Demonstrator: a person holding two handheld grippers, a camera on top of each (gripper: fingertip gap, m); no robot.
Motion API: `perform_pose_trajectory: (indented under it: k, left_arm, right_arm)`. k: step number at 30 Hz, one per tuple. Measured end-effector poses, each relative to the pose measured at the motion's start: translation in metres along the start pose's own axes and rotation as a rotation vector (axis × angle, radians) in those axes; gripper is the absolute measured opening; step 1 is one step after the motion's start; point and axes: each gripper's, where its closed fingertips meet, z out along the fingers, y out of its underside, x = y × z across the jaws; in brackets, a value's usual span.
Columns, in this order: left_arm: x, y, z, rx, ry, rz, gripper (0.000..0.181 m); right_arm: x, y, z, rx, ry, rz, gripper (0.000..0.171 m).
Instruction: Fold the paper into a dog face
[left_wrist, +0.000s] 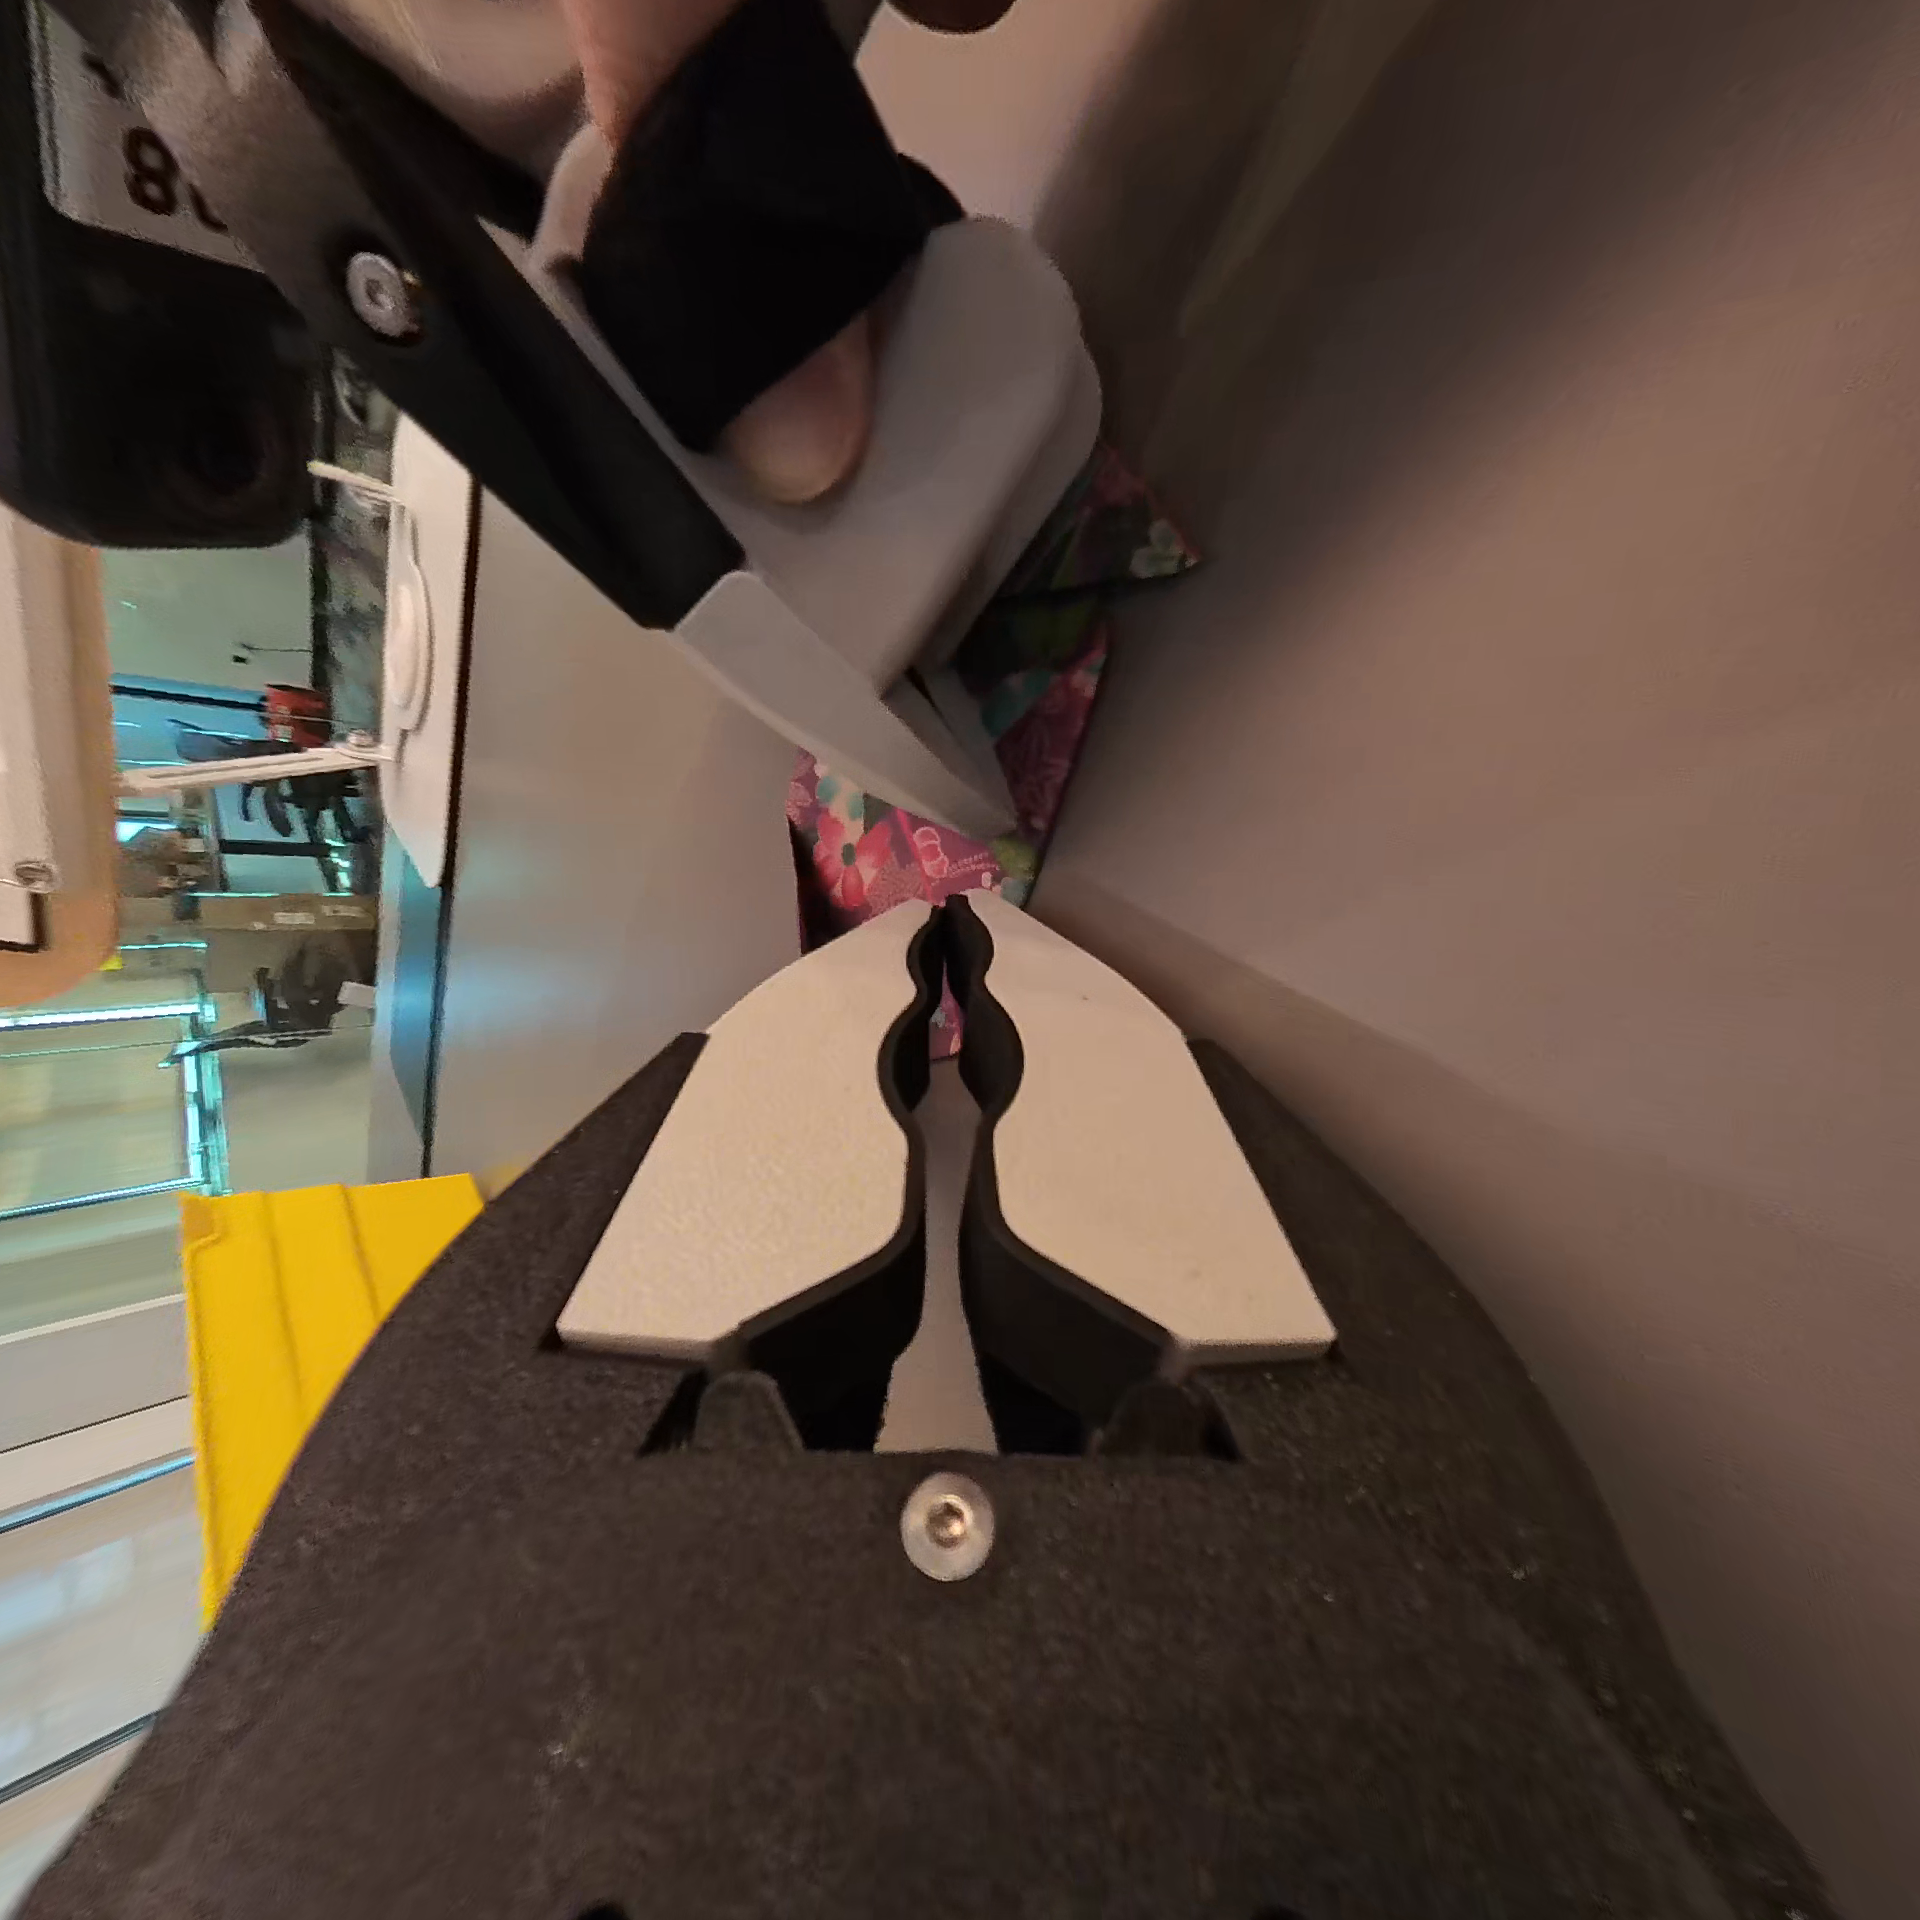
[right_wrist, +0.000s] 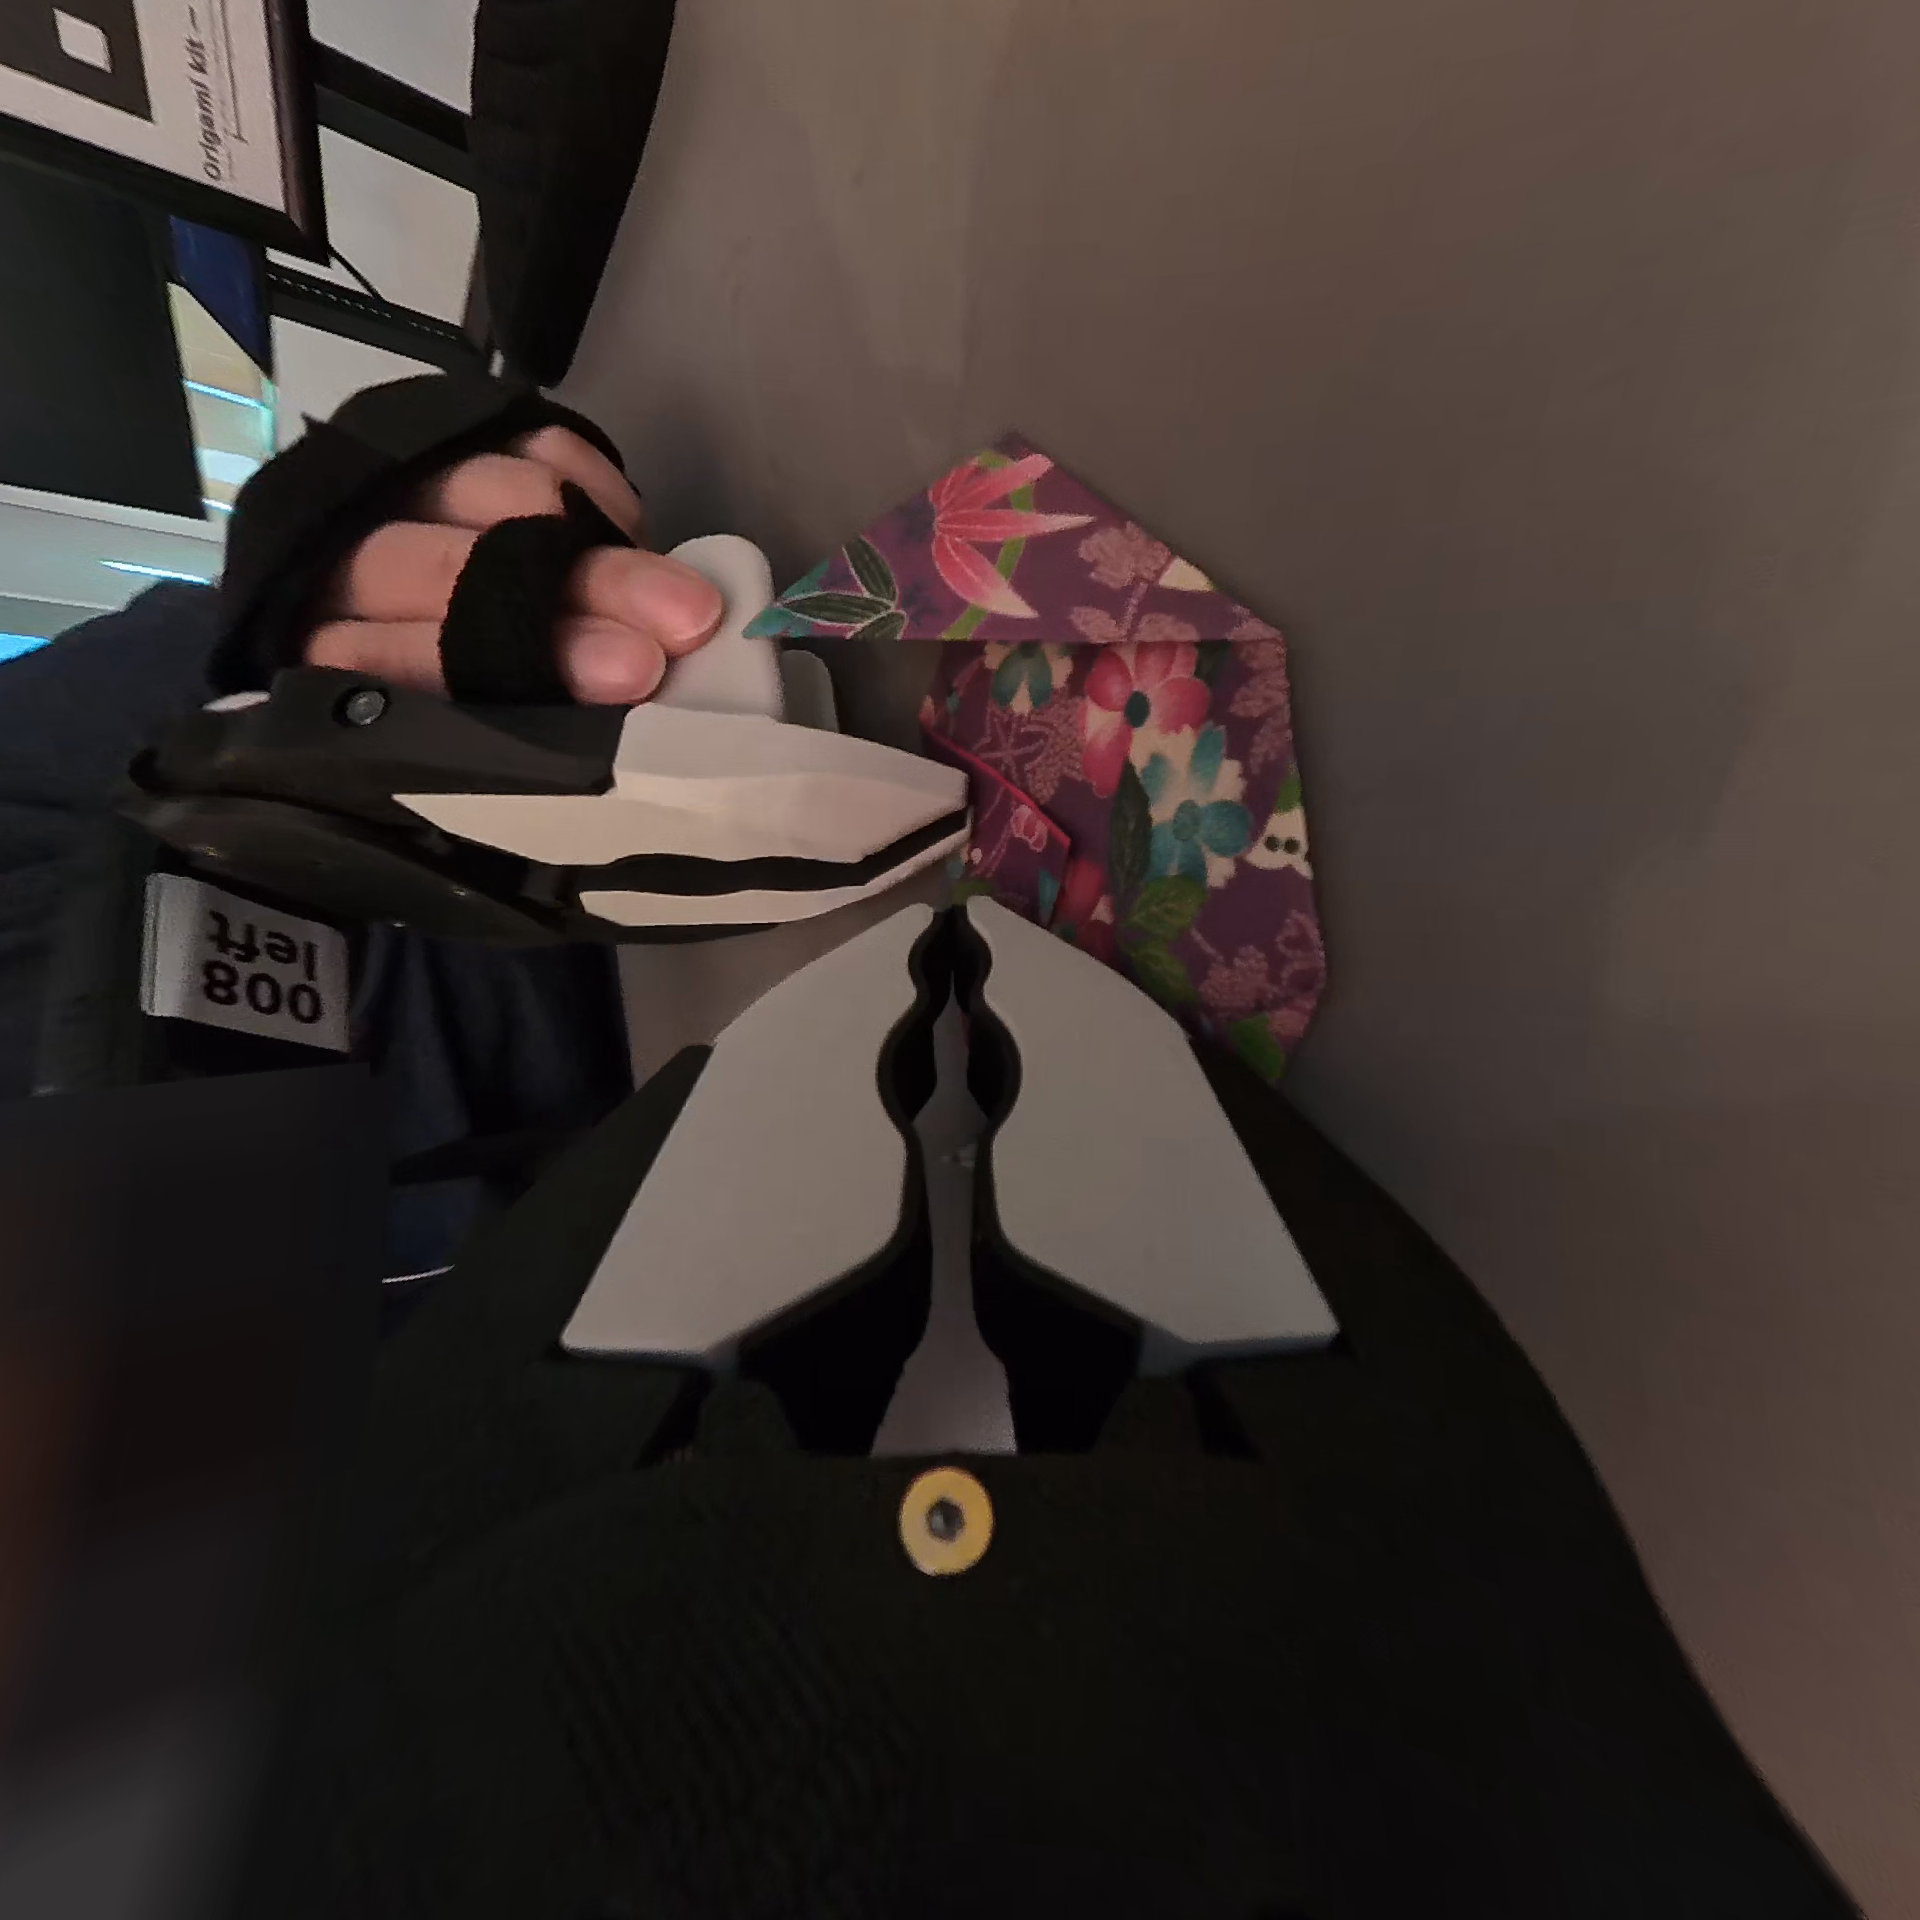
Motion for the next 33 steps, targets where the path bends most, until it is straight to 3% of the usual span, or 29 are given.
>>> perform_pose_trajectory:
  k: [7,12,33]
  left_arm:
    - [0.001,0.0,0.0,0.051,0.007,-0.062,0.001]
    - [0.001,0.0,0.0,0.05,-0.009,-0.058,0.001]
    - [0.002,0.0,0.001,0.047,0.012,-0.08,0.001]
  right_arm:
    - [-0.01,-0.005,0.003,0.002,0.047,-0.073,0.002]
    - [-0.018,0.002,0.007,-0.018,-0.11,0.064,0.002]
    - [-0.007,0.025,-0.001,-0.17,-0.005,0.117,0.002]
